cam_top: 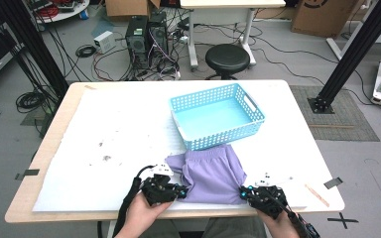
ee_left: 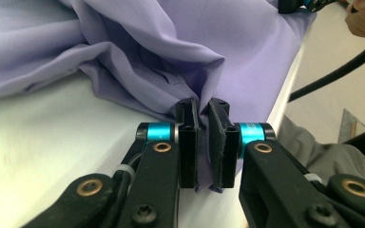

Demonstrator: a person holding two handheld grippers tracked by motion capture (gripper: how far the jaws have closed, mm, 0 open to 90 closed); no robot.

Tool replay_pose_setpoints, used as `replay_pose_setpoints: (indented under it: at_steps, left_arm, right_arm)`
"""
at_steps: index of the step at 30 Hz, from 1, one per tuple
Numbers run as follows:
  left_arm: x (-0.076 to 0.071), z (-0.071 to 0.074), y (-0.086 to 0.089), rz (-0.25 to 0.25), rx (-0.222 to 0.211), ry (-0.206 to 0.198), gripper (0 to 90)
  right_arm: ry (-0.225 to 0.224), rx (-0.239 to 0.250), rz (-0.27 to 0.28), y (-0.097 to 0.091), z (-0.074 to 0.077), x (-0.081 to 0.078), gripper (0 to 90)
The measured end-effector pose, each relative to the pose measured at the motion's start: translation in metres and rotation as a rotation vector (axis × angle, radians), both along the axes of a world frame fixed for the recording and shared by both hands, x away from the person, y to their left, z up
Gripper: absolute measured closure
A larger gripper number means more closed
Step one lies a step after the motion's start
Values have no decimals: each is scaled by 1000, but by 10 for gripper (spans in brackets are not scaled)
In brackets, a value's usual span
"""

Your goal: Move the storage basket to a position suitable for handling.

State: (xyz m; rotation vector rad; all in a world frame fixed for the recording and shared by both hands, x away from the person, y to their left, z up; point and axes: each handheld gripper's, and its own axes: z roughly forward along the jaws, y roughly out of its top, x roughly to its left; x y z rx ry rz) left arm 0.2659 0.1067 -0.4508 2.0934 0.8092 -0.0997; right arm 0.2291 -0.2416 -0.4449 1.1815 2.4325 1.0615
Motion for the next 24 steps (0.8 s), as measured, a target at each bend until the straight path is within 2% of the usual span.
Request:
replay_pose_setpoints:
  at_steps: [4, 7, 9, 11, 12, 14, 17, 18, 21, 23, 24]
  left_arm:
    - [-9, -1, 5, 9, -4, -1, 824]
    - [-10, -1, 6, 13, -10, -6, 791]
    - [-10, 1, 8, 30, -19, -5, 667]
    - [-8, 7, 13, 74, 17, -50, 484]
    - [-5, 11, 16, 94, 16, -77, 455]
    - [2, 20, 22, 135, -5, -125, 394]
    - [18, 34, 24, 183, -21, -204, 364]
    - [24, 38, 22, 187, -11, -219, 356]
    - [43, 47, 11, 199, -6, -265, 355]
    - [59, 47, 3, 223, -5, -275, 355]
    - [66, 46, -1, 238, 4, -277, 354]
  right_arm:
    - [-7, -5, 15, 4, 0, -4, 883]
    - [1, -2, 17, 3, 0, -3, 878]
    - [-3, -2, 15, 3, 0, -3, 850]
    - [-28, 7, 12, 1, 2, -4, 704]
    - [-44, 10, 3, -1, 5, -3, 668]
    - [-93, 33, -15, -7, 12, 0, 614]
    - [-143, 50, -49, -16, 22, 11, 524]
    - [-171, 53, -58, -19, 25, 18, 517]
    - [-207, 66, -81, -24, 32, 36, 479]
    - [-215, 69, -93, -25, 35, 49, 470]
    - [-218, 64, -108, -27, 38, 66, 447]
